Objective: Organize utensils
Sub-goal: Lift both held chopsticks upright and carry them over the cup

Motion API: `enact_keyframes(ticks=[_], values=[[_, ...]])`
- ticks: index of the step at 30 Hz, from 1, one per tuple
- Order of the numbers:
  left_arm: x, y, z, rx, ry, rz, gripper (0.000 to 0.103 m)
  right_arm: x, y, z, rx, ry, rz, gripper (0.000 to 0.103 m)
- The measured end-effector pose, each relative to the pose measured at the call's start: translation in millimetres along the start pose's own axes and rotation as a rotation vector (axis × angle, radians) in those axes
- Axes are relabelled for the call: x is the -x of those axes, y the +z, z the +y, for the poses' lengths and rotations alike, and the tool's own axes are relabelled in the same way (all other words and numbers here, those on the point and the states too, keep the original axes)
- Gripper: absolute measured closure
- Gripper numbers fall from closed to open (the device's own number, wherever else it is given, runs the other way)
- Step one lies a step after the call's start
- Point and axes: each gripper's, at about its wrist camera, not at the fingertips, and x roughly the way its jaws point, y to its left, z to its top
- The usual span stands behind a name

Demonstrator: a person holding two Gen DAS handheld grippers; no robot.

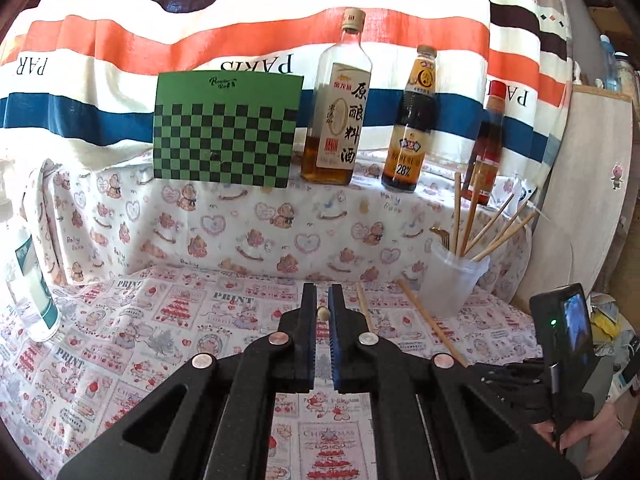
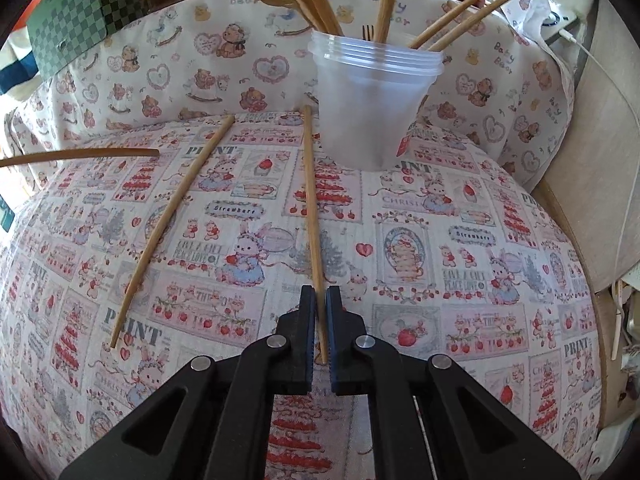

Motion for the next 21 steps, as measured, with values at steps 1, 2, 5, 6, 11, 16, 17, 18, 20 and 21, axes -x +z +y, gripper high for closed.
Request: enact_keyframes(ticks=[1, 2, 5, 6, 11, 16, 17, 18, 20, 21], values=[[2, 1, 1, 0.001, -0.002, -0.004, 0.098, 0, 0, -1, -0.009, 0.006, 0.000, 0.098], [3, 2, 3, 0.001, -0.003, -0.005, 0.098, 2, 1, -4, -0.030, 0.041, -0.002, 0.098], [2, 5, 3, 0.001, -0.003, 0.008, 0.098, 27, 3, -13, -0.069, 0.123, -0.102, 0.098], [4, 4, 1, 0.003, 0.000, 0.011, 0.098, 42, 4, -13, -0.064, 0.118, -0.178, 0.098], [2, 2, 1, 0.004, 0.004, 0.000, 0.098, 102, -4, -20, -0.082, 0.175, -0.482, 0.098], [-2, 7, 15, 0.094, -0.101, 0.029, 0.099, 125, -6, -32, -0.148, 0.173, -0.608, 0.098], [0, 8, 17, 0.107, -0.118, 0.030, 0.099, 129, -7, -35, -0.163, 0.182, -0.627, 0.098], [2, 9, 16, 0.102, -0.112, 0.027, 0.099, 134, -7, -38, -0.173, 0.193, -0.645, 0.098], [5, 9, 13, 0.087, -0.108, 0.022, 0.099, 144, -11, -43, -0.185, 0.214, -0.686, 0.098], [5, 9, 11, 0.086, -0.121, 0.029, 0.099, 149, -12, -45, -0.188, 0.221, -0.703, 0.098]])
